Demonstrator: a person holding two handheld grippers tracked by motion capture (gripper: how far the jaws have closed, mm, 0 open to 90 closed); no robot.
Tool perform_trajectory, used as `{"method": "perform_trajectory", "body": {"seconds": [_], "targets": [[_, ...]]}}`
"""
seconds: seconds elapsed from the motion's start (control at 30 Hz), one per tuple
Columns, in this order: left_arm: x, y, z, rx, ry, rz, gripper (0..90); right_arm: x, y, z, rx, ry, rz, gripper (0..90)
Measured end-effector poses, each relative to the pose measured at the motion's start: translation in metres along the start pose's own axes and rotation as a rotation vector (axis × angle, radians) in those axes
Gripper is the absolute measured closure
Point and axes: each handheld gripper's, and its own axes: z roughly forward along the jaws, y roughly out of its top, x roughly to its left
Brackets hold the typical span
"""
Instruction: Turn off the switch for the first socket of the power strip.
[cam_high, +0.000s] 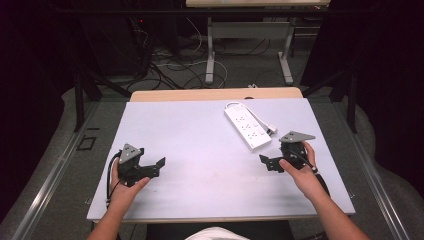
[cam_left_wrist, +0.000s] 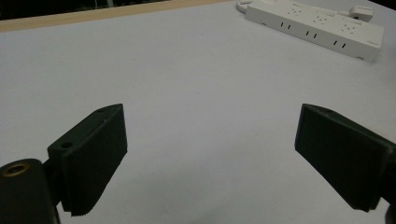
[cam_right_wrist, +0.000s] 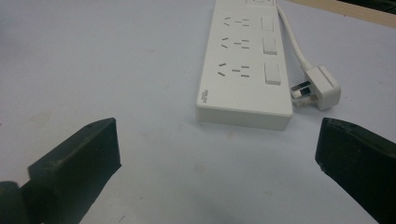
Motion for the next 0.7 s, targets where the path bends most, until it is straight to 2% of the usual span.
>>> {"method": "perform_trajectory", "body": {"seconds": [0.2,0.33,0.47,0.7], "targets": [[0.000,0.000,0.000,0.001,0.002,0.001,9.5,-0.003,-0.013,0.000,-0.022,-0.003,0.044,0.0],[0.000,0.000,0.000,0.000,0.003,-0.001,9.5,-0.007,-0.022,0.000,-0.027,-0.024,0.049,0.0],[0.000,0.000,0.001,0.002,0.003,0.000,9.5,-0.011,-0.030,-0.001,-0.026,-0.026,0.081,0.0],[0.000,0.000,0.000,0.011,-0.001,0.002,9.5,-0.018,-0.038,0.000,-0.030,-0.058,0.101,0.0]]}}
